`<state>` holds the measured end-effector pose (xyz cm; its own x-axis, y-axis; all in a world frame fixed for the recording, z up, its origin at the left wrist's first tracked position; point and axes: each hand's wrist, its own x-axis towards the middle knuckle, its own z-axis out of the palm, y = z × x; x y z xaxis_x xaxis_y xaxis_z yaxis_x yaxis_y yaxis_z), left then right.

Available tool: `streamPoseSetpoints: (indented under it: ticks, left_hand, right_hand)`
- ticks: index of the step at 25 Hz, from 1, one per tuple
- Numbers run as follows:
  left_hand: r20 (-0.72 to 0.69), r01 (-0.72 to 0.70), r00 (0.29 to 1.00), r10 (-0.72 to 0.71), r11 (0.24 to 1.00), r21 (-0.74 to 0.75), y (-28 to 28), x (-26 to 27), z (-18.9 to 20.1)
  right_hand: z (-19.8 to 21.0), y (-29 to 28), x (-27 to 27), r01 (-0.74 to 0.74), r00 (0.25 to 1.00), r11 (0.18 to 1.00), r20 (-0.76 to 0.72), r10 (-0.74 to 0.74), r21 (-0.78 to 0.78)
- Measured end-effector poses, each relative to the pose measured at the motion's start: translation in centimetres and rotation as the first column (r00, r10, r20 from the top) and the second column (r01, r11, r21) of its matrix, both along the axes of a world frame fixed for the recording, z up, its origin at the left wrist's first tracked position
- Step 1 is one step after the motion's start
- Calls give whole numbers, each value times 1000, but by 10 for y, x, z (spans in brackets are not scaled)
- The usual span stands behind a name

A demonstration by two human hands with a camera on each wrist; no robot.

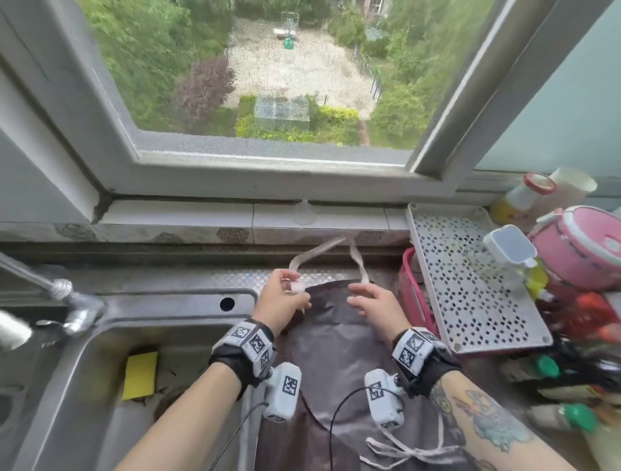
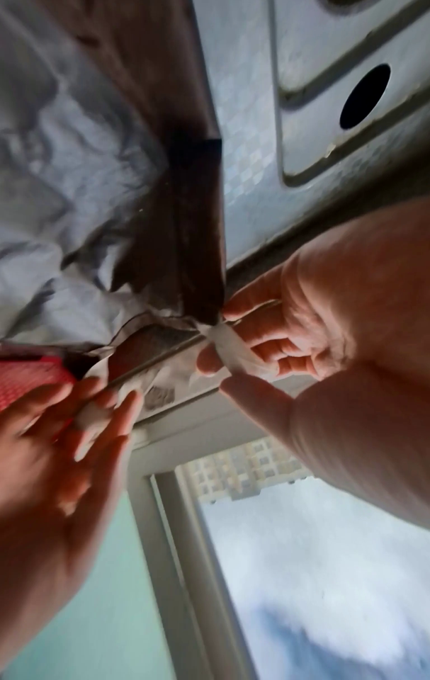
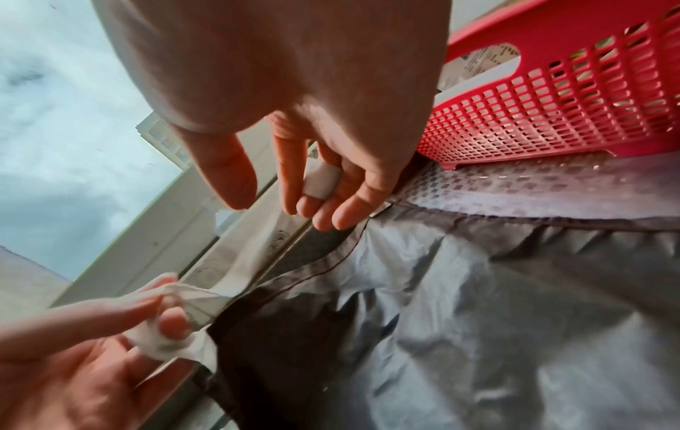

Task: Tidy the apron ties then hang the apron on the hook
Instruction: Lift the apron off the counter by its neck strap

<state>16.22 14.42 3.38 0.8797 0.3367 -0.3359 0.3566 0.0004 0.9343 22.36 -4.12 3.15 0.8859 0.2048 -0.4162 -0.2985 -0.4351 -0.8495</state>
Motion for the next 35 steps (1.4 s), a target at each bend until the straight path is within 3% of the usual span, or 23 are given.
streamPoseSetpoints:
  ticks: [4,6,9,11,16,21,23,24,26,27,29,31,33,35]
  left_hand:
    - [158,188,967,-199,979,81,-29,-23,39]
    - [244,273,919,-310,946,173,-41,-45,69]
    - [340,399,837,-429,903,158,-59,-71,119]
    - [370,478,769,-522,853,210,-79,-85,157]
    - [418,607,652,-633,766,214,-139,-113,230]
    - [528,482,633,-566,822,303,-212,-152,273]
    - [437,527,600,-670,742,415,-259,-182,277]
    - [363,621,556,-748,664,416,-282,-198,275]
    - [260,816,386,-885,459,352,-340,-237,273]
    - [244,861,281,-928,357,363,-372,-258,275]
    - [231,852,130,-964,227,472,-426,-290,281]
    - [254,857,69,-965,188,480,-478,-323,294]
    - [337,907,2,-942,143,396,-526,-351,305]
    - [395,931,-131,-909,23,363,-582,-373,311]
  right_hand:
    - [45,14,-38,-1,1000,982,3,0,191]
    - [75,8,-70,-51,999,952,31,43,301]
    - [111,-13,-99,-132,988,899,125,87,417]
    - [138,-32,-113,-106,984,867,176,21,487]
    - [198,-81,-158,99,957,874,195,-215,476]
    - [272,-188,-248,265,860,790,235,-453,553]
    - [296,-241,-290,289,823,774,267,-501,563]
    - [303,-265,-309,289,818,774,275,-505,564]
    - [316,-318,-355,290,805,764,284,-520,576]
    - [321,-346,-379,302,788,757,296,-540,579]
    - [325,-394,-422,326,752,748,320,-576,579]
    - [326,-438,-461,365,707,722,330,-625,587]
    - [327,-476,-494,424,648,686,331,-686,591]
    - [329,-517,-526,469,587,633,318,-745,616]
